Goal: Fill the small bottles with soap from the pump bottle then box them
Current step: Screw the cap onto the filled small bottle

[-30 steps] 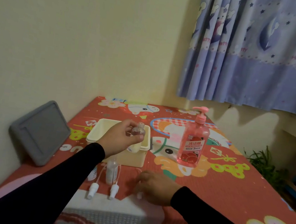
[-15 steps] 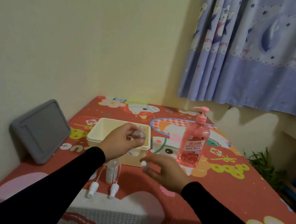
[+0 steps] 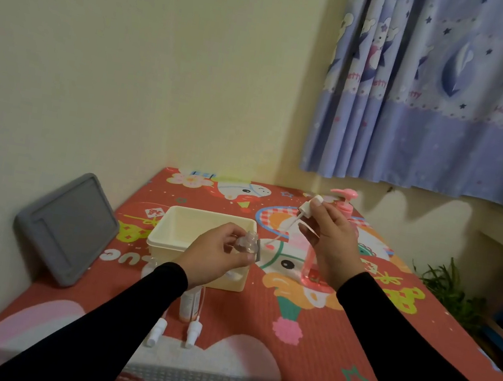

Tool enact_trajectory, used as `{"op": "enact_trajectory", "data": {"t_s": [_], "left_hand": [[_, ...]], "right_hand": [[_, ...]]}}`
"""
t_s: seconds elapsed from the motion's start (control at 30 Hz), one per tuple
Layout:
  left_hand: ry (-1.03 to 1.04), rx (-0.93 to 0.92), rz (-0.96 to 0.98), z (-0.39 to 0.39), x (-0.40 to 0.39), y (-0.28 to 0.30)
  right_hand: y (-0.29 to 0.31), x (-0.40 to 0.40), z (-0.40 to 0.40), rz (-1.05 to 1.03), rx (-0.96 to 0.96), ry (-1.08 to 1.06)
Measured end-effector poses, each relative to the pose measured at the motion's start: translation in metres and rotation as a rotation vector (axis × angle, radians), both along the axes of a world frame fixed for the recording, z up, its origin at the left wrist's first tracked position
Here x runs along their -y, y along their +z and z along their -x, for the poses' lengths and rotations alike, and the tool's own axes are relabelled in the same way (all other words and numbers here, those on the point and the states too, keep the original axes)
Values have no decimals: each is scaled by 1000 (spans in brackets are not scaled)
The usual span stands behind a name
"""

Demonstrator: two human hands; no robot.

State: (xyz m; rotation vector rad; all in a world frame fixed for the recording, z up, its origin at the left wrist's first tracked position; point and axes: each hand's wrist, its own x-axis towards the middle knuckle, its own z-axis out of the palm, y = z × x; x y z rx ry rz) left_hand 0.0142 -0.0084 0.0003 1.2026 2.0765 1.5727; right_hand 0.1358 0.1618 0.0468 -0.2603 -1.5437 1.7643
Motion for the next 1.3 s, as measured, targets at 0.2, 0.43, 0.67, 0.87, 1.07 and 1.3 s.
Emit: {"op": "enact_trajectory", "data": {"t_s": [0.2,0.43,0.67,0.87,1.07,1.3], "left_hand": [[-17,-12,23,-4,-5,-1],[-34,-8,34,-6,-8,0],[-67,-10,3,-10,-14,3],[-84,-6,-8,-9,-15,3],[-101,-5,-30,-9,-16,2],[-120,32,-53,-10,-16,5]], "right_hand": [[2,2,6,60,-15,9],[-3,2,10,-13,14,-2],[-17,8,14,-148,105,64],[-25,12,14,-220,192,135],[-23,12,12,-216,209,214],[-23,12,13,-204,213,266]]}}
